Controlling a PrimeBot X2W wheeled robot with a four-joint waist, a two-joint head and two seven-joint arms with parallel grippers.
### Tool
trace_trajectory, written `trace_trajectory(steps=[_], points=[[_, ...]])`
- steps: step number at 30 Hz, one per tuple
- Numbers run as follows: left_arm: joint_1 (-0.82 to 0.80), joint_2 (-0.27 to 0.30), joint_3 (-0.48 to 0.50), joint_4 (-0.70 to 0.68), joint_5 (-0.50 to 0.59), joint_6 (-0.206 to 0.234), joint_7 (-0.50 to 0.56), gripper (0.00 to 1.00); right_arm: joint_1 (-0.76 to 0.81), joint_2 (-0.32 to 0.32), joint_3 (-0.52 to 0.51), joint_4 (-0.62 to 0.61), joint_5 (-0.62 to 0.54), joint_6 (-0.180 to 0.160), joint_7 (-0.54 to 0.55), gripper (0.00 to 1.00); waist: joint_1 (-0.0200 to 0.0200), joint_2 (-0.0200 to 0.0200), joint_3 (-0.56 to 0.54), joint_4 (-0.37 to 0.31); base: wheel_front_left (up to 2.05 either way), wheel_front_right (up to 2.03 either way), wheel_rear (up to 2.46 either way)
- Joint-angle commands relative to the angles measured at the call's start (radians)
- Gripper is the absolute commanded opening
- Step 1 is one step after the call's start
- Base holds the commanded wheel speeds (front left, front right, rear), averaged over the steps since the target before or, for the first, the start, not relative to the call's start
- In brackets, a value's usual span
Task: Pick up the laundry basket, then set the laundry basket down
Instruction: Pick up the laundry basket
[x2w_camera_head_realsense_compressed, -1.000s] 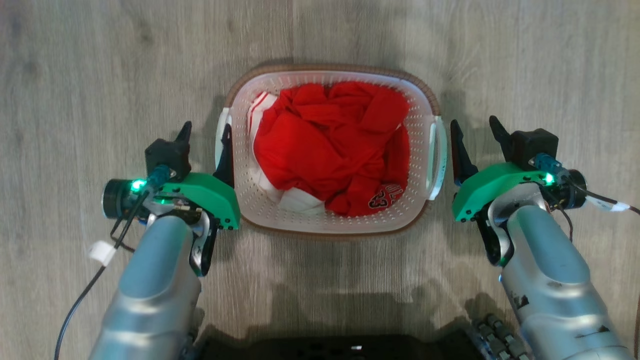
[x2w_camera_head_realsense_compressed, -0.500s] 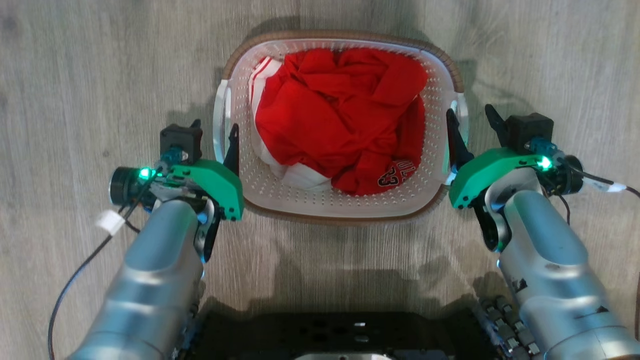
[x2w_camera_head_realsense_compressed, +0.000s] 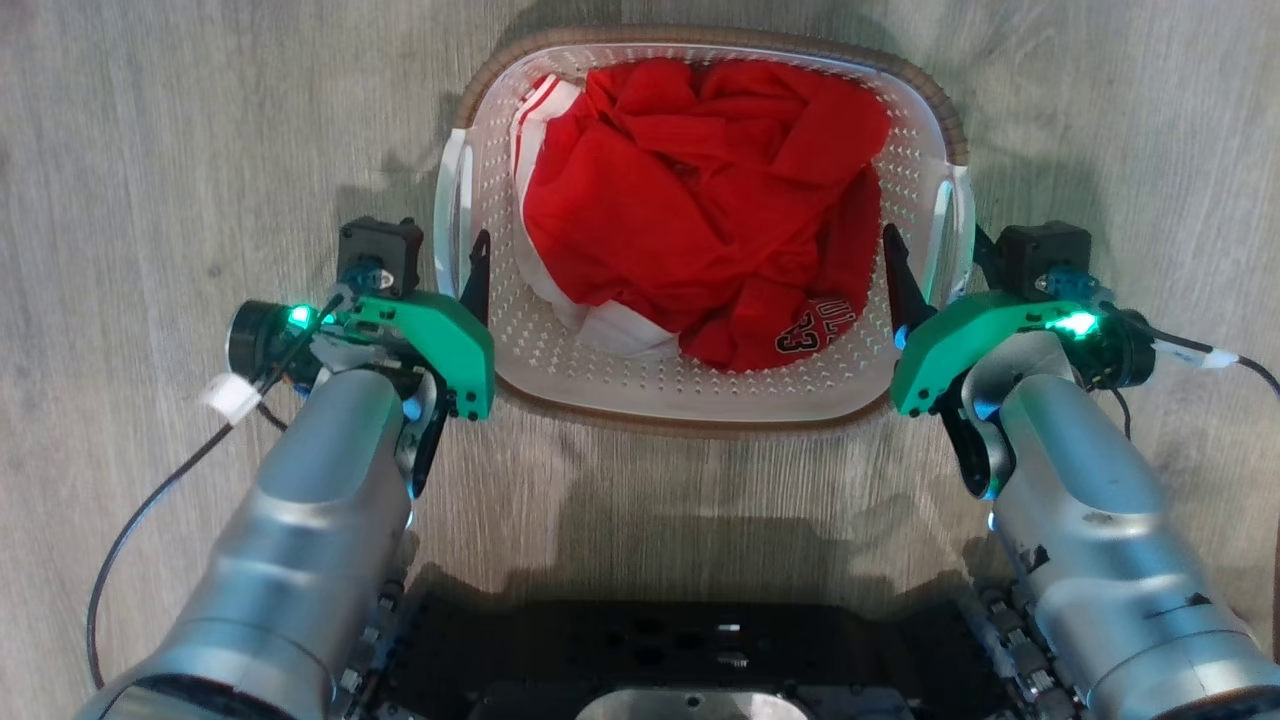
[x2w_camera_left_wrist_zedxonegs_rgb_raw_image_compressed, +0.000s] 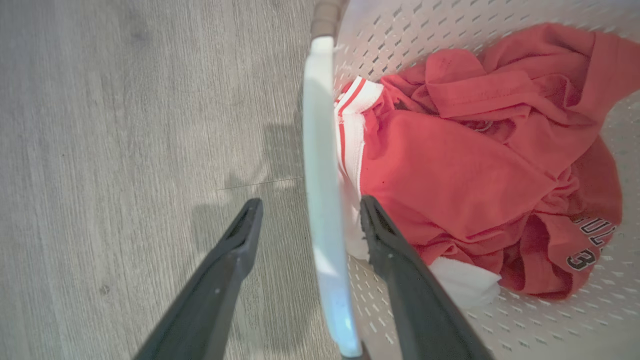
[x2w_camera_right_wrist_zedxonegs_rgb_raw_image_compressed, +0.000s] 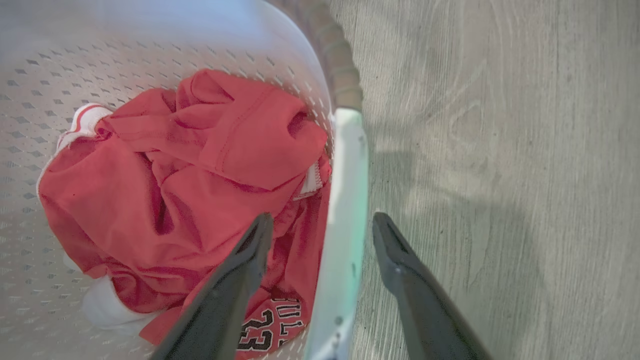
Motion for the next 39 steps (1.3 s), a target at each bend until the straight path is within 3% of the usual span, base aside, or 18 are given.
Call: trace_trajectory(steps=[1, 13, 18, 19, 20, 21, 22, 23, 24, 39], points=[[0.01, 0.023, 0.006, 0.001, -0.016, 0.003, -0.009, 1.0, 0.033, 0.013, 0.031, 0.005, 0.012, 0.006, -0.013, 1.0, -0.0001, 0.0, 0.007, 0.001, 0.0, 0.0, 0.0], [-0.041, 0.023, -0.074, 0.043, -0.081, 0.006, -0.009, 0.98, -0.012, 0.013, 0.047, 0.06, 0.042, 0.006, -0.013, 1.0, -0.0001, 0.0, 0.042, 0.006, 0.0, 0.0, 0.0], [-0.056, 0.023, -0.106, 0.047, -0.107, 0.012, -0.009, 0.7, -0.028, 0.013, 0.054, 0.075, 0.051, 0.006, -0.013, 1.0, -0.0001, 0.0, 0.054, 0.01, 0.0, 0.0, 0.0], [-0.061, 0.023, -0.119, 0.046, -0.115, 0.013, -0.009, 0.46, -0.033, 0.013, 0.057, 0.081, 0.055, 0.006, -0.013, 1.0, -0.0001, 0.0, 0.057, 0.012, 0.0, 0.0, 0.0], [-0.063, 0.023, -0.125, 0.046, -0.119, 0.013, -0.009, 0.36, -0.035, 0.013, 0.061, 0.087, 0.06, 0.006, -0.013, 0.85, -0.0001, 0.0, 0.057, 0.013, 0.0, 0.0, 0.0], [-0.064, 0.023, -0.13, 0.045, -0.123, 0.014, -0.009, 0.16, -0.037, 0.013, 0.066, 0.094, 0.064, 0.006, -0.013, 0.6, -0.0001, 0.0, 0.057, 0.014, 0.0, 0.0, 0.0], [-0.066, 0.023, -0.136, 0.045, -0.127, 0.013, -0.009, 0.0, -0.04, 0.013, 0.069, 0.1, 0.068, 0.006, -0.013, 0.44, -0.0001, 0.0, 0.056, 0.014, 0.0, 0.0, 0.0], [-0.066, 0.023, -0.142, 0.044, -0.13, 0.012, -0.009, 0.0, -0.043, 0.013, 0.071, 0.106, 0.07, 0.006, -0.013, 0.18, -0.0001, 0.0, 0.054, 0.015, 0.0, 0.0, 0.0], [-0.066, 0.023, -0.147, 0.045, -0.135, 0.01, -0.009, 0.0, -0.045, 0.013, 0.072, 0.112, 0.071, 0.006, -0.013, 0.0, -0.0001, 0.0, 0.052, 0.015, 0.0, 0.0, 0.0], [-0.028, 0.023, -0.215, 0.05, -0.225, 0.013, -0.009, 0.0, -0.051, 0.013, 0.131, 0.187, 0.144, 0.006, -0.013, 0.0, -0.0001, 0.0, -0.026, 0.005, 0.0, 0.0, 0.0]])
